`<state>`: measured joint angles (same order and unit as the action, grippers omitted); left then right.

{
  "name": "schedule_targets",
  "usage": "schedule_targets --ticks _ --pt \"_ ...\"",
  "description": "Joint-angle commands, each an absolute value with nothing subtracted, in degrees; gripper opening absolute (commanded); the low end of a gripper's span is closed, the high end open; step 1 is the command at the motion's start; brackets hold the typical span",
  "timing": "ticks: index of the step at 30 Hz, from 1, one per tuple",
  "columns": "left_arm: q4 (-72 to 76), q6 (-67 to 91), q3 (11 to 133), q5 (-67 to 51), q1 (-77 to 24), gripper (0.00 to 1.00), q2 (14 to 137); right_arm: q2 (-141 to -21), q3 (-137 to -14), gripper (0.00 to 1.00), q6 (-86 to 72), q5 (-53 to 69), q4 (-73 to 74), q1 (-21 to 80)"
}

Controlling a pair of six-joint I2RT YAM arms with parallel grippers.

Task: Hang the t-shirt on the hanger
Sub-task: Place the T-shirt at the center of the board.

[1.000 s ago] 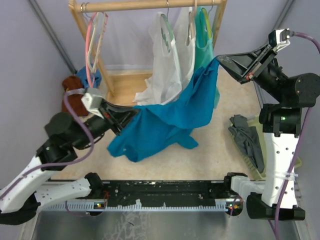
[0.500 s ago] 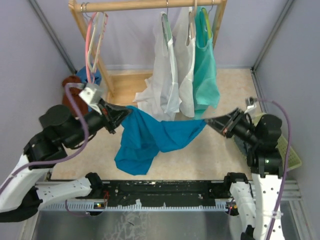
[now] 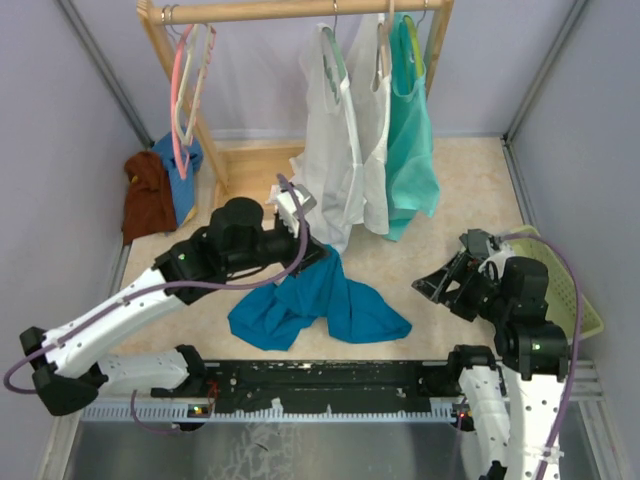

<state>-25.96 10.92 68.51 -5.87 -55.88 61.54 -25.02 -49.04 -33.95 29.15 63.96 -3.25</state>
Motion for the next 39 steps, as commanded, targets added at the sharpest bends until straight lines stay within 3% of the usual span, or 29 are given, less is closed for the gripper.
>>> schedule_targets --ticks 1,7,14,17,19,24,29,35,39 --pt "-12.4 12.7 67.5 -18.7 -56.1 0.0 67.1 -26.1 -53.6 0.75 -30.9 28.8 62.9 -2.6" --pt "5.8 13.3 64.9 -28.3 -58.2 0.0 78.0 -26.1 -54.6 0.75 -31.7 28.6 62.8 -2.6" --pt "17.8 13.8 70.4 -33.5 -59.2 0.0 94.5 -26.2 -58.0 0.75 -31.9 26.9 64.2 -2.6" --pt "18.4 13.4 70.8 -32.1 -59.2 0.28 97.4 -26.5 -59.2 0.75 -31.2 25.8 65.2 -2.6" --pt "18.0 12.9 69.5 -29.7 -59.1 0.42 95.7 -26.7 -59.3 0.75 -30.8 25.6 65.5 -2.6" --pt "8.2 9.9 70.2 -19.3 -59.0 0.6 88.5 -26.5 -56.9 0.75 -30.9 26.7 64.0 -2.5" --pt "-2.0 10.2 71.3 -10.3 -58.8 0.61 80.6 -27.1 -52.7 0.73 -31.7 33.9 58.9 -2.5" --pt "-13.2 16.5 63.1 -0.2 -58.1 0.64 64.2 -31.1 -43.6 0.72 -33.8 41.1 48.2 -0.5" --pt "-18.7 19.9 58.6 1.5 -58.1 0.65 56.1 -35.4 -42.6 0.65 -34.4 40.0 42.1 1.9"
